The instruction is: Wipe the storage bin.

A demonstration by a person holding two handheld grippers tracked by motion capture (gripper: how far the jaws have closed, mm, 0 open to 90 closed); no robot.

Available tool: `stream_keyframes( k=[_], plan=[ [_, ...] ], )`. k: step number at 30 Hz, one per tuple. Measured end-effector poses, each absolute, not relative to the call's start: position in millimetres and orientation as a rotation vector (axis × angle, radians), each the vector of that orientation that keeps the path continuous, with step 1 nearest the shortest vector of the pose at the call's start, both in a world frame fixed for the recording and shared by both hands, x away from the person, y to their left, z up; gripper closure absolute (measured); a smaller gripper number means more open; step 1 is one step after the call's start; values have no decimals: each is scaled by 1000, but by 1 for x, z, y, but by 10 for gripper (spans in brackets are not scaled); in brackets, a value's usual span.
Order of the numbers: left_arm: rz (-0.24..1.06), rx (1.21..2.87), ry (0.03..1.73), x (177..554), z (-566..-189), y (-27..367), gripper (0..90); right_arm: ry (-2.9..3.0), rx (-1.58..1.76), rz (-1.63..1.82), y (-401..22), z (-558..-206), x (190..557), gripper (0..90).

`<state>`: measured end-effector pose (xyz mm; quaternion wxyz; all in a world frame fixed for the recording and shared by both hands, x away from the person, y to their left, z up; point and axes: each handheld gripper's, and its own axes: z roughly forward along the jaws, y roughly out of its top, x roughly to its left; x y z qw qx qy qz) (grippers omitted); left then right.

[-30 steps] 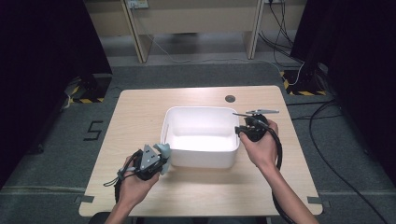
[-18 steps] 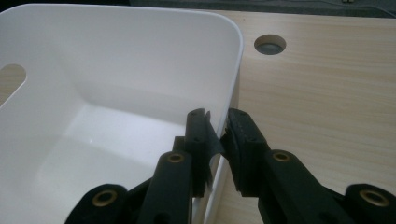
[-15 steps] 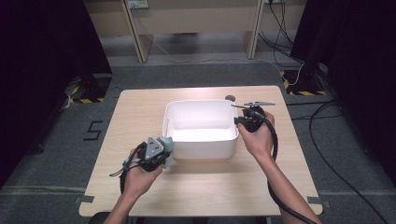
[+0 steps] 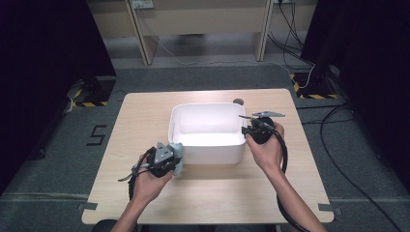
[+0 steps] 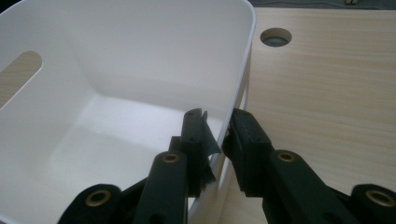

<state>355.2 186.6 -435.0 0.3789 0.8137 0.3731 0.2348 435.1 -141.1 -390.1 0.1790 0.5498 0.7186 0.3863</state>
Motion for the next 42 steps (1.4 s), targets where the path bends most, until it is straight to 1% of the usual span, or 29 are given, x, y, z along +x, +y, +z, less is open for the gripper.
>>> stream_keyframes(
  k=[10,14,42],
  plan=[
    [601,2079,980,355,-441,183,806,2028,1513,1101,-140,-392,432,754],
    [572,2080,987,358,-446,182,807,2027,1508,1107,-140,-393,432,753],
    [523,2091,1035,368,-469,177,806,2031,1503,1118,-139,-393,432,743]
  ],
)
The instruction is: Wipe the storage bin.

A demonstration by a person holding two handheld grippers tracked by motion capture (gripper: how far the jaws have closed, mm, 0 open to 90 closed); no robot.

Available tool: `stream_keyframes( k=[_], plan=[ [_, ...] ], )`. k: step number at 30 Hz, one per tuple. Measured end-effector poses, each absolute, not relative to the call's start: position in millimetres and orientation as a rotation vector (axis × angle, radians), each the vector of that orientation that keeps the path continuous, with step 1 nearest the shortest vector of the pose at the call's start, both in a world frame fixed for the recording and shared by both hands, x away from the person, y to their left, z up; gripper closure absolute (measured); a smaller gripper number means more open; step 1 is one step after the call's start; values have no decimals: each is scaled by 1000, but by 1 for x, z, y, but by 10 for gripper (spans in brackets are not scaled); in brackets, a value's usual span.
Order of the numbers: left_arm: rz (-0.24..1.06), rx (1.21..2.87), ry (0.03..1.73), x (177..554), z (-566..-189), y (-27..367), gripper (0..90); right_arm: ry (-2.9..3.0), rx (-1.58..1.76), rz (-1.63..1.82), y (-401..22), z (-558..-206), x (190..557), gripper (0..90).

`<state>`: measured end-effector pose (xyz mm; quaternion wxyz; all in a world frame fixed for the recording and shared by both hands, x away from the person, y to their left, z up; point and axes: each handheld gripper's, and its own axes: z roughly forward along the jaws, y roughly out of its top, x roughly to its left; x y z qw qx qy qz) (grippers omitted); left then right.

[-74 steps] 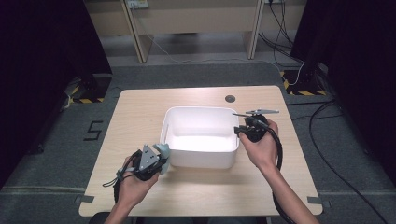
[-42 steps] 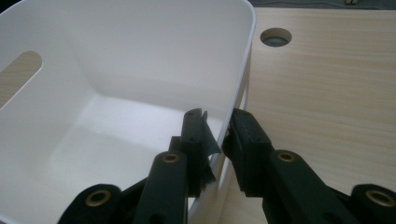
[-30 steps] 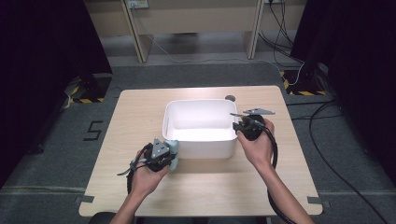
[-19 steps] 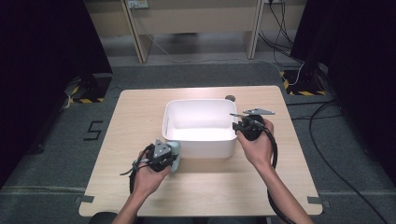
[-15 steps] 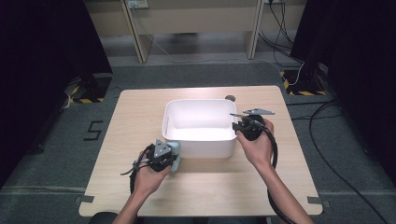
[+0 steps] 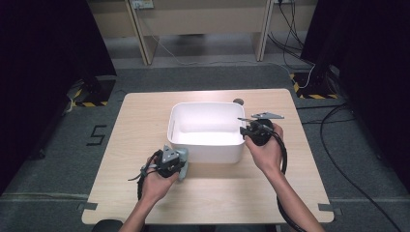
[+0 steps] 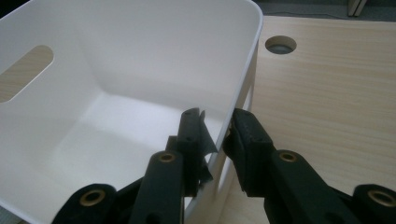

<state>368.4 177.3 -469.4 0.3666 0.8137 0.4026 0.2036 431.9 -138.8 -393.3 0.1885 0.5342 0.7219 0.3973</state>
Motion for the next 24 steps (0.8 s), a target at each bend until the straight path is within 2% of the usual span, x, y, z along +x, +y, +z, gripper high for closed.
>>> stream_keyframes(
  k=[24],
  plan=[
    [498,2130,1022,375,-480,171,806,2030,1504,1120,-139,-394,432,741]
  ],
)
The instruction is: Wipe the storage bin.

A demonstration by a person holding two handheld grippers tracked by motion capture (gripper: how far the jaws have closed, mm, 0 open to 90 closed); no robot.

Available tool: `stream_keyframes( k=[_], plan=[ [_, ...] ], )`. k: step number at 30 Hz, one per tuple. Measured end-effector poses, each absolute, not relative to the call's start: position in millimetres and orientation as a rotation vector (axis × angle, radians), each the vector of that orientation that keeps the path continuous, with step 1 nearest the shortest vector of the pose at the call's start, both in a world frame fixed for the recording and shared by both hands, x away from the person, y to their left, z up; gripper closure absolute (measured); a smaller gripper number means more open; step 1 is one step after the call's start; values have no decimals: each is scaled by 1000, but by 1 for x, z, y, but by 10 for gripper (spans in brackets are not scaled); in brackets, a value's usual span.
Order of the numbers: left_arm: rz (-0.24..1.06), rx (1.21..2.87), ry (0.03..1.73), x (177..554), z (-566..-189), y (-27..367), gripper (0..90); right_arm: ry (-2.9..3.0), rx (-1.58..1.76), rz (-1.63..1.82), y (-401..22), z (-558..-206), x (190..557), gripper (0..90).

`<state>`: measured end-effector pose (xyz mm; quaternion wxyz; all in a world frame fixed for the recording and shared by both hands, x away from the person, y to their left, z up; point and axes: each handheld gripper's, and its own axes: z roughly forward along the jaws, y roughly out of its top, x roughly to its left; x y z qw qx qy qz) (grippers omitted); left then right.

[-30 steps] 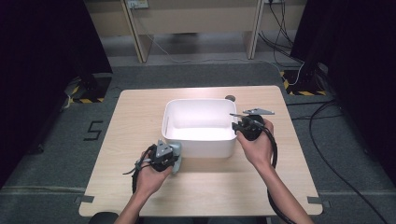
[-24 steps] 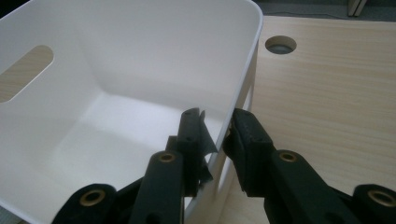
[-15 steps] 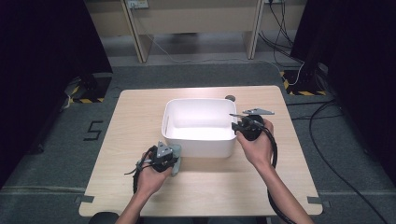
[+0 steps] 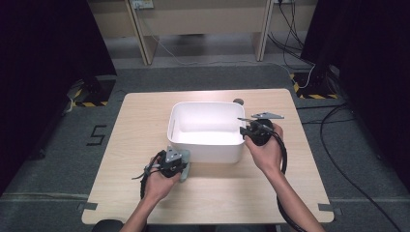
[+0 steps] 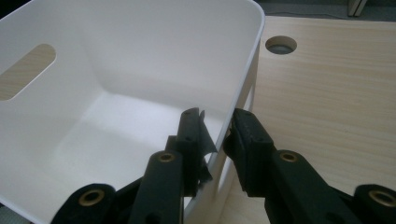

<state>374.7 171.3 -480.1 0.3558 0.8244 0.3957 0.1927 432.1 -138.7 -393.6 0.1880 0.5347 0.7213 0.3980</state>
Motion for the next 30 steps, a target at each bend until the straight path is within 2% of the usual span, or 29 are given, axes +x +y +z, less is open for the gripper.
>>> stream_keyframes(
  k=[30],
  plan=[
    [533,2063,979,370,-455,164,805,2025,1500,1116,-139,-395,433,736]
  ],
)
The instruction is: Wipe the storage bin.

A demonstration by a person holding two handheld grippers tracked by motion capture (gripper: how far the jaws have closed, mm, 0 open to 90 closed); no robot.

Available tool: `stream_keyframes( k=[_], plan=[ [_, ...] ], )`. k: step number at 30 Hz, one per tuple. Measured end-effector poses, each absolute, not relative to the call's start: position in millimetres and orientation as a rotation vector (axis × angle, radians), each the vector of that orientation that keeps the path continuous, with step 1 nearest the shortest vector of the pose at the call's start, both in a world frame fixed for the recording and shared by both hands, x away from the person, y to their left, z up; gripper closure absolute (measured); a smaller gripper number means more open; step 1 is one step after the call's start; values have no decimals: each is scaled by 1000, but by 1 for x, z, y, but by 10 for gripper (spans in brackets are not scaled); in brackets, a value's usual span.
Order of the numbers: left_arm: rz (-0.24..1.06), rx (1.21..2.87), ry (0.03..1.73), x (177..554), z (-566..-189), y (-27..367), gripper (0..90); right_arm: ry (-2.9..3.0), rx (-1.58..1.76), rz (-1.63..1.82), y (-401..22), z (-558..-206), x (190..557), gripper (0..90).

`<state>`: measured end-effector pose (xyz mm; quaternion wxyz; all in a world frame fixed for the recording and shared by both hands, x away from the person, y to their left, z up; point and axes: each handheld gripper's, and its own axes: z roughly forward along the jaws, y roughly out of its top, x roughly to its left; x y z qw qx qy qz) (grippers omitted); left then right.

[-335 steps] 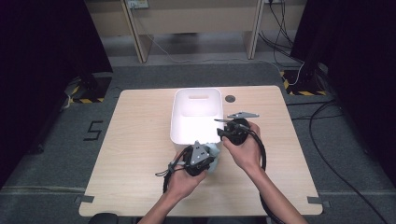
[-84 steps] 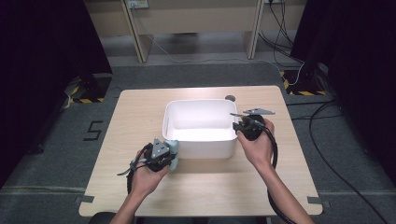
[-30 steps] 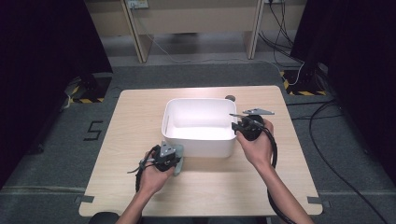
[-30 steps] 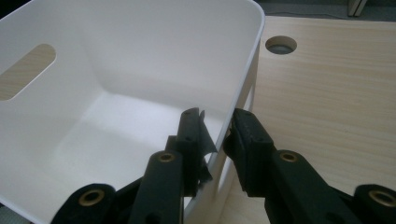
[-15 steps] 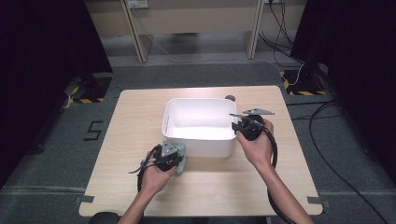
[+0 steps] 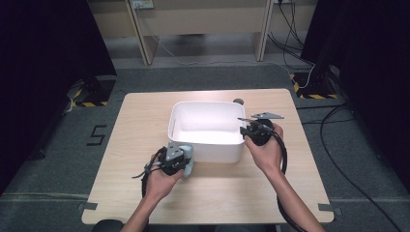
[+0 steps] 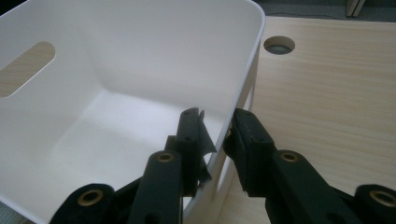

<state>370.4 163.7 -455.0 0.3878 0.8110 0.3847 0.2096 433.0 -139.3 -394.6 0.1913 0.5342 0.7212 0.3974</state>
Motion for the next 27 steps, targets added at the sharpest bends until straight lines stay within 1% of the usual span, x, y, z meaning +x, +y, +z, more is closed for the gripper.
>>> stream_keyframes(
  k=[10,27],
  plan=[
    [548,2046,965,369,-443,162,805,2025,1500,1116,-139,-395,433,736],
    [550,2054,955,369,-441,156,805,2025,1501,1115,-139,-395,433,735]
  ],
)
